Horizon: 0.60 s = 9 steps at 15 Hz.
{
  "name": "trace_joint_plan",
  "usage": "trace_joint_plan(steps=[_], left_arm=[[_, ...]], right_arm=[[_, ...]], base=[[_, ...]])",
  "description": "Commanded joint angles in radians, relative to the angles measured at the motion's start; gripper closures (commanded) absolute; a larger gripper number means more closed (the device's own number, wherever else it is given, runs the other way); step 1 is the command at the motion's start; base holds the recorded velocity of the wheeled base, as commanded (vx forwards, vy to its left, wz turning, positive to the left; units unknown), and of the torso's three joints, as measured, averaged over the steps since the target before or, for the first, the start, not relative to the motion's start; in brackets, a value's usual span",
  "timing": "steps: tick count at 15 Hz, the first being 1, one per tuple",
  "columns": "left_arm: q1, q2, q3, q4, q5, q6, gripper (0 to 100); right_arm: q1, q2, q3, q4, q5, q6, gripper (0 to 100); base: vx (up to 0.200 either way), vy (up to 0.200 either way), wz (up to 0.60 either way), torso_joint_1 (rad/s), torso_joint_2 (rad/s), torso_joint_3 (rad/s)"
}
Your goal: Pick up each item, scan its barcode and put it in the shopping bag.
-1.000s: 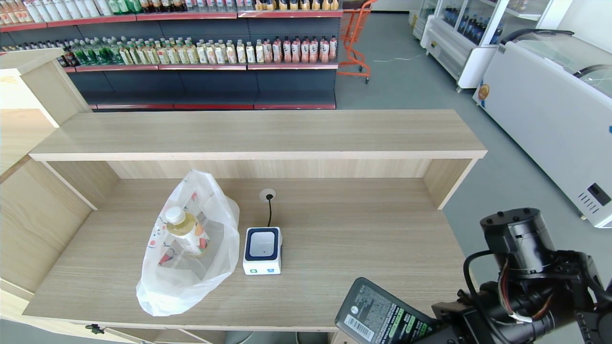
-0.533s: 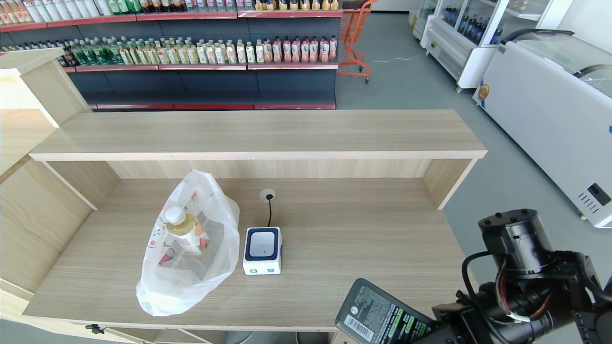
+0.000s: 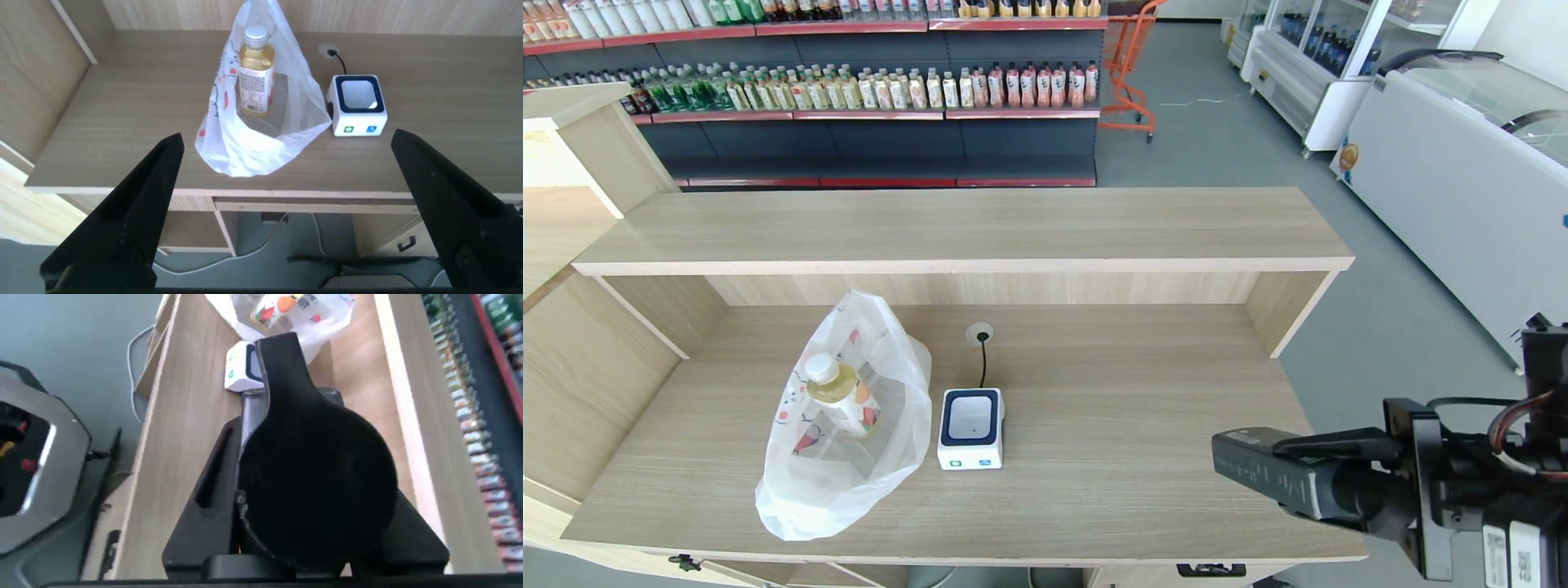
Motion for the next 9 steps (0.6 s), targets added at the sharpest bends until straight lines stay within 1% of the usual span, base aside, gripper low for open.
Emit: trace_joint_plan(steps=[1,2,3,4,5,6,7,9], left_arm=[[0.000,0.000,0.000,0.000,-0.001,0.000,0],[0.000,0.000,0.000,0.000,-0.001,0.000,0],[0.000,0.000,0.000,0.000,-0.001,0.000,0],[0.000,0.000,0.000,0.000,-0.001,0.000,0],[0.000,0.000,0.000,0.000,-0.001,0.000,0],[0.000,0.000,0.000,0.000,-0.001,0.000,0],[0.000,0.000,0.000,0.000,-0.001,0.000,0],[0.000,0.000,0.000,0.000,0.001,0.000,0]], right_arm=[[-0.063,-0.093,-0.030,0.028,-0.006,0.287,100],[-0.103,-0.127,-0.030,0.014,-0.006,0.563,100],[-0.146,-0.133,-0.024,0.014,-0.018,0.762,100],[-0.176,-0.124,-0.020,0.016,-0.052,0.950,100],[-0.184,-0.115,-0.017,0.010,-0.079,1.059,100],[-0.190,-0.070,-0.027,-0.009,-0.124,1.295,100],[-0.210,-0.039,-0.024,-0.041,-0.128,1.454,100],[-0.219,-0.018,-0.003,-0.064,-0.135,1.733,100]], base=[[0.000,0.000,0.00,0.000,0.00,0.000],[0.000,0.000,0.00,0.000,0.00,0.000],[0.000,0.000,0.00,0.000,0.00,0.000],[0.000,0.000,0.00,0.000,0.00,0.000],[0.000,0.000,0.00,0.000,0.00,0.000],[0.000,0.000,0.00,0.000,0.00,0.000],[0.000,0.000,0.00,0.000,0.00,0.000],[0.000,0.000,0.00,0.000,0.00,0.000]])
